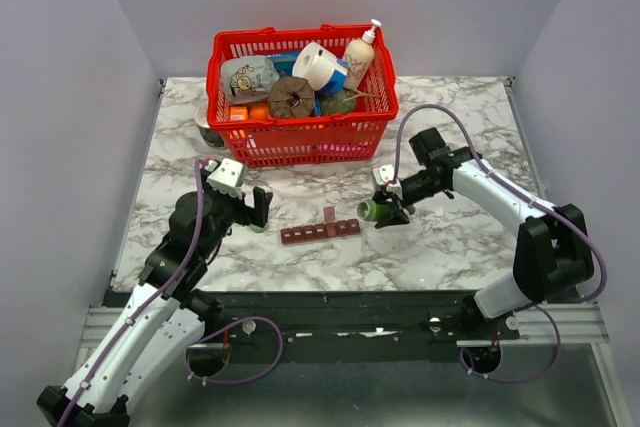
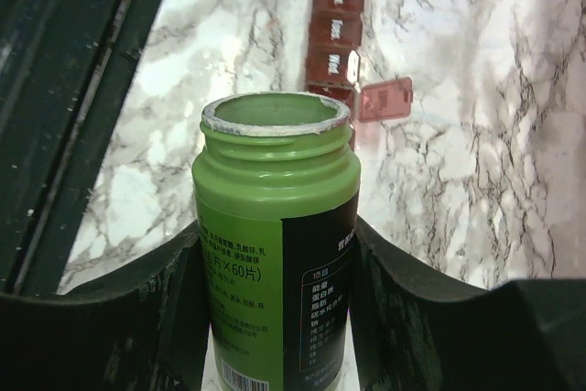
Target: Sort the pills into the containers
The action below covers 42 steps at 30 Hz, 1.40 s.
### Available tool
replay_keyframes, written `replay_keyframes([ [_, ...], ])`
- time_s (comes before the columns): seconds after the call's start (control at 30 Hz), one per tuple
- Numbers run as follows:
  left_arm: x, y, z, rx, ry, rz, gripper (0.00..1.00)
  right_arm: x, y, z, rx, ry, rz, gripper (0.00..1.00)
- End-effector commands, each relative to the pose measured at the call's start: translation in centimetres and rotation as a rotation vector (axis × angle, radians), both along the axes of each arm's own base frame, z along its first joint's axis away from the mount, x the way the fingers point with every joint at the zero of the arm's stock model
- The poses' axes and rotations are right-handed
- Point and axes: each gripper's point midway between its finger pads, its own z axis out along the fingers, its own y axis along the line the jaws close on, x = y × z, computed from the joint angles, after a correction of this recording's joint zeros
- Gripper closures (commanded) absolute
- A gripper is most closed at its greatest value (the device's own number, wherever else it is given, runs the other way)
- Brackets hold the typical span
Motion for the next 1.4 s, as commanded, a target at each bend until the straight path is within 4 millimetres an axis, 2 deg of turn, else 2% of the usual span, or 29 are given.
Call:
replay_keyframes([
  [0.0,1.3,4.1,0.7,0.056,-0.056,0.226,0.01,3.2,1.1,-1.4,-0.088,-0.041,-0.084,0.99],
  [0.13,0.9,5.8,1.5,0.047,-0.100,0.302,0.01,3.7,1.8,-2.6,-0.161,-0.069,-0.104,0.99],
  [0.33,0.7,7.9,1.8,0.051,-0.121,0.410,0.01,3.2,3.5,-3.4,-0.221,-0.035,-0.122,0.99],
  [0.67,0.7,8.5,1.9,0.059,-0.126,0.444,0.01,3.3,4.3,-5.3,-0.336,-0.023,-0.166,0.99],
  [1.03,0.3,9.1,2.5,0.047,-0.146,0.468,0.01,3.1,4.8,-6.1,-0.443,-0.045,-0.202,0.99],
  [1.37,0.0,9.3,2.9,0.035,-0.163,0.472,0.01,3.0,4.2,-7.3,-0.555,-0.077,-0.198,1.00],
])
